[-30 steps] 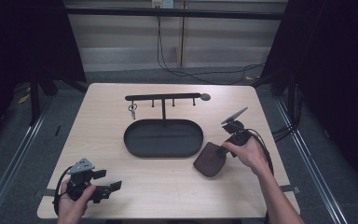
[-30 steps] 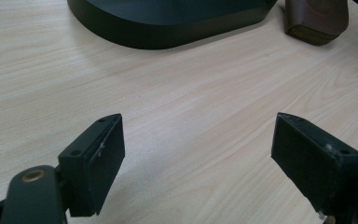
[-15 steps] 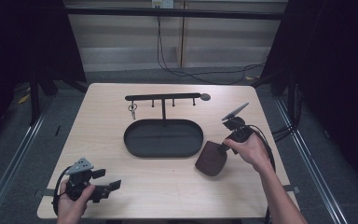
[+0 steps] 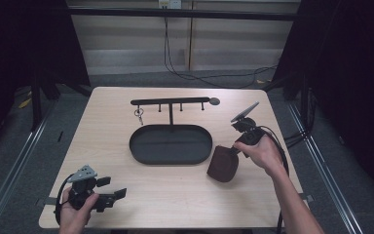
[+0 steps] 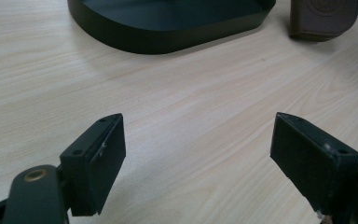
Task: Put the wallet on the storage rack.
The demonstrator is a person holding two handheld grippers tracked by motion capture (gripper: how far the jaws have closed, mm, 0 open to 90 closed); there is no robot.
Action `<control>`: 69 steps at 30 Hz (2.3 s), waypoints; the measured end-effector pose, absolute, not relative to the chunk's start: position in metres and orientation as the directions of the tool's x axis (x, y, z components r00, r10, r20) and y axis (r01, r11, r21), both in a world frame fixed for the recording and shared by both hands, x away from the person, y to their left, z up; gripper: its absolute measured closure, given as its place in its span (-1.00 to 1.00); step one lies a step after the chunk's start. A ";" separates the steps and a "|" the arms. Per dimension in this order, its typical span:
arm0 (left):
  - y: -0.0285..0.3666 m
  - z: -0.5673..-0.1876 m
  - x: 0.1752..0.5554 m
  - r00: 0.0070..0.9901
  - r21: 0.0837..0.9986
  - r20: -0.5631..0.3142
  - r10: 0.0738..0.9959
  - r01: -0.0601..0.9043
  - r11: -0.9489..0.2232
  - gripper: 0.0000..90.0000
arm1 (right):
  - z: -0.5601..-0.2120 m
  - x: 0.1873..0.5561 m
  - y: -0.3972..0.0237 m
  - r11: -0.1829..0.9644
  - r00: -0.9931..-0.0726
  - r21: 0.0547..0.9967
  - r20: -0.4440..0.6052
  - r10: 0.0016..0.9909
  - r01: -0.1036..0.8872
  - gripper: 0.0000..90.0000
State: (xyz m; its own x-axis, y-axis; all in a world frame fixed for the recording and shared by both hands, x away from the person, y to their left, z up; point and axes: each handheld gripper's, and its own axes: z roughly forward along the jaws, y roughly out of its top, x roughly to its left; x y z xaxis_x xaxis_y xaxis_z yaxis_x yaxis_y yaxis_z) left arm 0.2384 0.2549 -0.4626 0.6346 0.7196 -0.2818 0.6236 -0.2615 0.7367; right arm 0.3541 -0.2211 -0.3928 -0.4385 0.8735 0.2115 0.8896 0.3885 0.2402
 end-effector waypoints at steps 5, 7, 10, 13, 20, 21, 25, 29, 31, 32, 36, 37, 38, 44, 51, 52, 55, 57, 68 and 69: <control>0.255 -0.463 0.239 0.639 0.735 -0.286 0.714 0.624 -0.265 -0.60 | -0.389 0.354 -0.218 0.403 -0.448 0.229 0.200 0.871 0.886 0.73; 0.255 -0.462 0.238 0.640 0.736 -0.284 0.714 0.623 -0.265 -0.60 | -0.386 0.354 -0.218 0.405 -0.449 0.226 0.196 0.872 0.886 0.74; 0.255 -0.462 0.239 0.641 0.735 -0.286 0.713 0.623 -0.266 -0.60 | -0.383 0.354 -0.218 0.404 -0.447 0.223 0.200 0.872 0.887 0.76; 0.255 -0.463 0.239 0.641 0.733 -0.290 0.711 0.626 -0.265 -0.60 | -0.382 0.354 -0.218 0.408 -0.449 0.215 0.200 0.871 0.887 0.77; 0.254 -0.463 0.239 0.643 0.733 -0.290 0.709 0.625 -0.268 -0.60 | -0.379 0.354 -0.218 0.416 -0.450 0.195 0.183 0.874 0.888 0.79; 0.254 -0.463 0.239 0.642 0.732 -0.290 0.710 0.626 -0.267 -0.60 | -0.378 0.354 -0.218 0.415 -0.449 0.198 0.181 0.875 0.888 0.80; 0.254 -0.463 0.239 0.640 0.732 -0.293 0.710 0.628 -0.264 -0.60 | -0.375 0.354 -0.218 0.414 -0.447 0.196 0.178 0.876 0.889 0.80; 0.255 -0.463 0.239 0.641 0.732 -0.291 0.710 0.627 -0.266 -0.60 | -0.369 0.354 -0.218 0.416 -0.448 0.194 0.170 0.877 0.888 0.80; 0.255 -0.463 0.239 0.642 0.733 -0.290 0.709 0.625 -0.267 -0.60 | -0.366 0.354 -0.218 0.415 -0.448 0.198 0.166 0.879 0.888 0.80; 0.254 -0.463 0.239 0.643 0.732 -0.292 0.708 0.627 -0.267 -0.60 | -0.363 0.354 -0.217 0.417 -0.448 0.194 0.161 0.880 0.888 0.80; 0.254 -0.463 0.239 0.646 0.732 -0.294 0.704 0.626 -0.269 -0.61 | -0.358 0.355 -0.217 0.420 -0.451 0.197 0.157 0.878 0.886 0.80; 0.254 -0.463 0.239 0.646 0.732 -0.294 0.704 0.626 -0.269 -0.61 | -0.357 0.356 -0.217 0.418 -0.449 0.197 0.161 0.879 0.887 0.80; 0.254 -0.463 0.239 0.646 0.732 -0.294 0.705 0.626 -0.269 -0.61 | -0.356 0.356 -0.217 0.416 -0.448 0.197 0.161 0.879 0.888 0.80; 0.254 -0.463 0.239 0.646 0.731 -0.294 0.704 0.626 -0.270 -0.61 | -0.351 0.358 -0.215 0.414 -0.444 0.197 0.148 0.884 0.889 0.80; 0.254 -0.463 0.239 0.648 0.731 -0.298 0.701 0.627 -0.268 -0.61 | -0.344 0.363 -0.212 0.418 -0.450 0.208 0.144 0.881 0.885 0.80; 0.254 -0.463 0.239 0.648 0.730 -0.292 0.703 0.626 -0.274 -0.61 | -0.342 0.364 -0.211 0.418 -0.450 0.209 0.144 0.881 0.884 0.80; 0.253 -0.463 0.239 0.650 0.729 -0.294 0.701 0.626 -0.275 -0.61 | -0.338 0.366 -0.210 0.414 -0.448 0.216 0.143 0.882 0.884 0.80; 0.254 -0.463 0.239 0.650 0.729 -0.294 0.701 0.627 -0.275 -0.61 | -0.335 0.368 -0.209 0.413 -0.448 0.221 0.141 0.883 0.884 0.80; 0.254 -0.463 0.239 0.652 0.728 -0.298 0.697 0.628 -0.276 -0.61 | -0.320 0.380 -0.196 0.415 -0.458 0.257 0.142 0.877 0.873 0.80; 0.254 -0.463 0.239 0.652 0.728 -0.298 0.697 0.628 -0.276 -0.61 | -0.320 0.380 -0.196 0.415 -0.458 0.257 0.142 0.877 0.873 0.80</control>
